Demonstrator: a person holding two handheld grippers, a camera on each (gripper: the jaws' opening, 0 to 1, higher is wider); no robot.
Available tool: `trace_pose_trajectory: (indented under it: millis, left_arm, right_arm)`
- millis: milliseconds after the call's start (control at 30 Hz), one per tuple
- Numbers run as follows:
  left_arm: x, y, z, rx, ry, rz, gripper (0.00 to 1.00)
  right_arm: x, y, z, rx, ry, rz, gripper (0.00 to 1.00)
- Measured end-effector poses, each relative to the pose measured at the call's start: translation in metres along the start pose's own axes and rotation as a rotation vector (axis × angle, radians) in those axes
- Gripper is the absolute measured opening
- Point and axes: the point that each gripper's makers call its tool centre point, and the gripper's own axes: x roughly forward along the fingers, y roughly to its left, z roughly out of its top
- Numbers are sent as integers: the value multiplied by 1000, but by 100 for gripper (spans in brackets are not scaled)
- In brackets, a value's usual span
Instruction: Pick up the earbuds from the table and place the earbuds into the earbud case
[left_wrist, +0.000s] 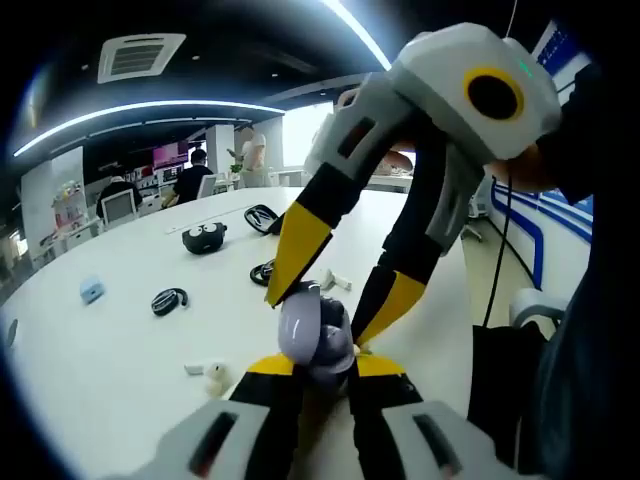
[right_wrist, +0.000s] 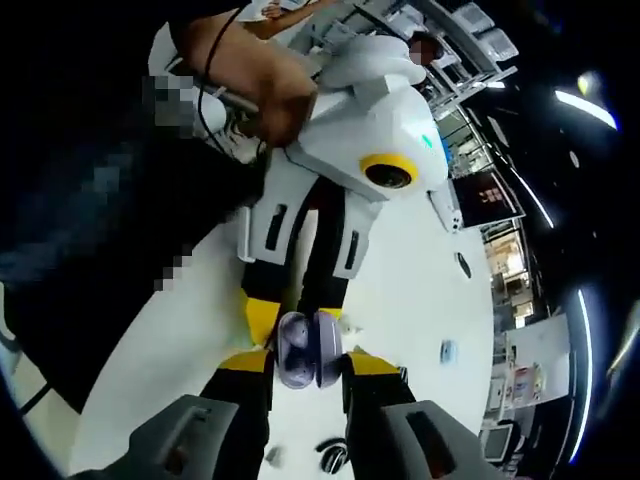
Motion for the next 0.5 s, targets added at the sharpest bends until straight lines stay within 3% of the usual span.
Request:
trace_pose_trajectory:
  millis: [300, 400, 500]
  left_arm:
    - [1, 0, 0, 8, 11, 5, 20]
    - [1, -1, 1, 9, 13, 7, 20]
    - [0, -2, 0, 8, 11, 12, 20]
  right_arm:
    - [-8, 1, 0, -1, -7, -43, 21]
    - [-13, -1, -1, 3, -8, -67, 13]
    - [-15, -3, -3, 22, -14, -85, 12]
